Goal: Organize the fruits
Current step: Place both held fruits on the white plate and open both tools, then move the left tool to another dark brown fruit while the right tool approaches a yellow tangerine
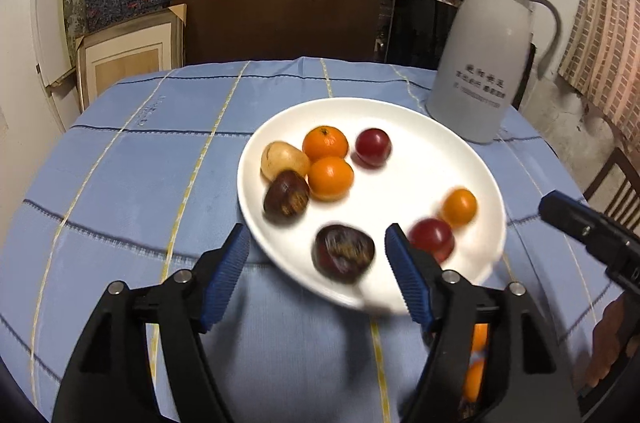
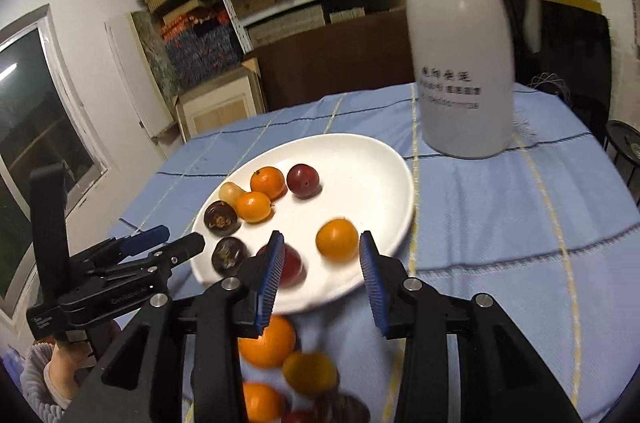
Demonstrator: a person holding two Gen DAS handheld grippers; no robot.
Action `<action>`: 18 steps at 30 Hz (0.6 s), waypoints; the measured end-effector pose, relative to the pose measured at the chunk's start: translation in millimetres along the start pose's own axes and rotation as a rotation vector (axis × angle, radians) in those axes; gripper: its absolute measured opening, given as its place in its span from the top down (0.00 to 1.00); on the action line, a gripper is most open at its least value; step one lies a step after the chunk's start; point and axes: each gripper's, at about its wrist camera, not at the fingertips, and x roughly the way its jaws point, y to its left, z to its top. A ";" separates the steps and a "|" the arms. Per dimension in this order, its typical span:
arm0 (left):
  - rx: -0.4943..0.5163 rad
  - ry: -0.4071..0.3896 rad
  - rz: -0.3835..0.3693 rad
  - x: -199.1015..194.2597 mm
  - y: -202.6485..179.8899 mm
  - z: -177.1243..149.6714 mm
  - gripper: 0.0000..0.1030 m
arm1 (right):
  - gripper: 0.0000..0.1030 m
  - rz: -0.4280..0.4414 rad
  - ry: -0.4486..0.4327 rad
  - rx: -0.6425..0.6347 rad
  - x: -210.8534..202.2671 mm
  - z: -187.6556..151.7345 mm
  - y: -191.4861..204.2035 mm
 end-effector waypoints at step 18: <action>0.186 0.039 0.041 -43.9 -34.1 -89.4 0.08 | 0.48 0.019 0.010 0.113 -36.2 -48.7 -33.5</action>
